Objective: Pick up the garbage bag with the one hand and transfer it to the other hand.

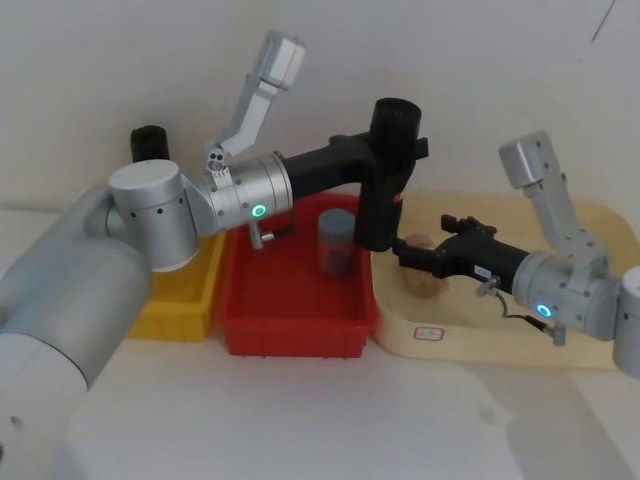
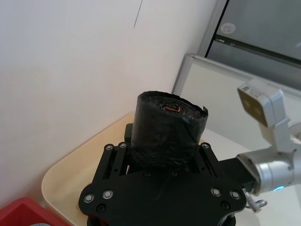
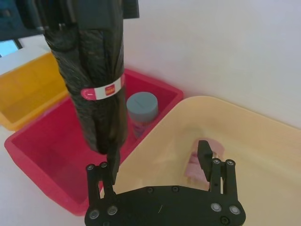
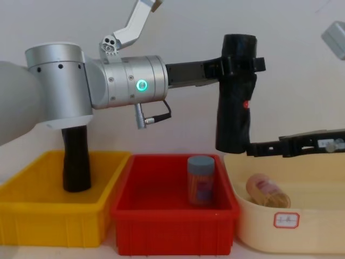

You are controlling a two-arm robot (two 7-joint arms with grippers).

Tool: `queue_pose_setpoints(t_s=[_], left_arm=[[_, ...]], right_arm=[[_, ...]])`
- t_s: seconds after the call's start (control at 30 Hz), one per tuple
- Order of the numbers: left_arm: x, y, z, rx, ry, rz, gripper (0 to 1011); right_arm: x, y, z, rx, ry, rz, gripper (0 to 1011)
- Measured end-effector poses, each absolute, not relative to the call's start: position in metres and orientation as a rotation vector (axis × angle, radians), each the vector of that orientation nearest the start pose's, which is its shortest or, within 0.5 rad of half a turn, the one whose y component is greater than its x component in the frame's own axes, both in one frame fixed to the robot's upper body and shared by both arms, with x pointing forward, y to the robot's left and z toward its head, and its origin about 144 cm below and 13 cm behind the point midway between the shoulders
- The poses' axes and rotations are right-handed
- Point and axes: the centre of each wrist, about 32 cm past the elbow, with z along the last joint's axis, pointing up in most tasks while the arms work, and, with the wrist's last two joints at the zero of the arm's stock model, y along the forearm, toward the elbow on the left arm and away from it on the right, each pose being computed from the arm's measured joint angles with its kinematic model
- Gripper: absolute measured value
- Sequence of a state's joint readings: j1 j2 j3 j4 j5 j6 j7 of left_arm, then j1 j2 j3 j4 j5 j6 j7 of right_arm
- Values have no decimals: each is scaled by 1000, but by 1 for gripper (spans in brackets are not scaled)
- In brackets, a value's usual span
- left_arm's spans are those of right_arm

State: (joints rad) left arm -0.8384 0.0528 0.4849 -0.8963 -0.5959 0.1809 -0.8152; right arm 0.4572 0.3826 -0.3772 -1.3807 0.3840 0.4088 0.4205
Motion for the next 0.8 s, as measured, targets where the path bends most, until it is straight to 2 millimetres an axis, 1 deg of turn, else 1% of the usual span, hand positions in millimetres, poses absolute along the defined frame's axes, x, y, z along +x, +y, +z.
queue_pose_setpoints(t_s=[0.47, 0.8], left_arm=[[658, 134, 1267, -68, 141, 415, 496], [660, 134, 1265, -55, 128, 430, 496]], right_arm=[[556, -275, 1235, -270, 183, -920, 1004], [551, -280, 1237, -269, 205, -865, 1004]])
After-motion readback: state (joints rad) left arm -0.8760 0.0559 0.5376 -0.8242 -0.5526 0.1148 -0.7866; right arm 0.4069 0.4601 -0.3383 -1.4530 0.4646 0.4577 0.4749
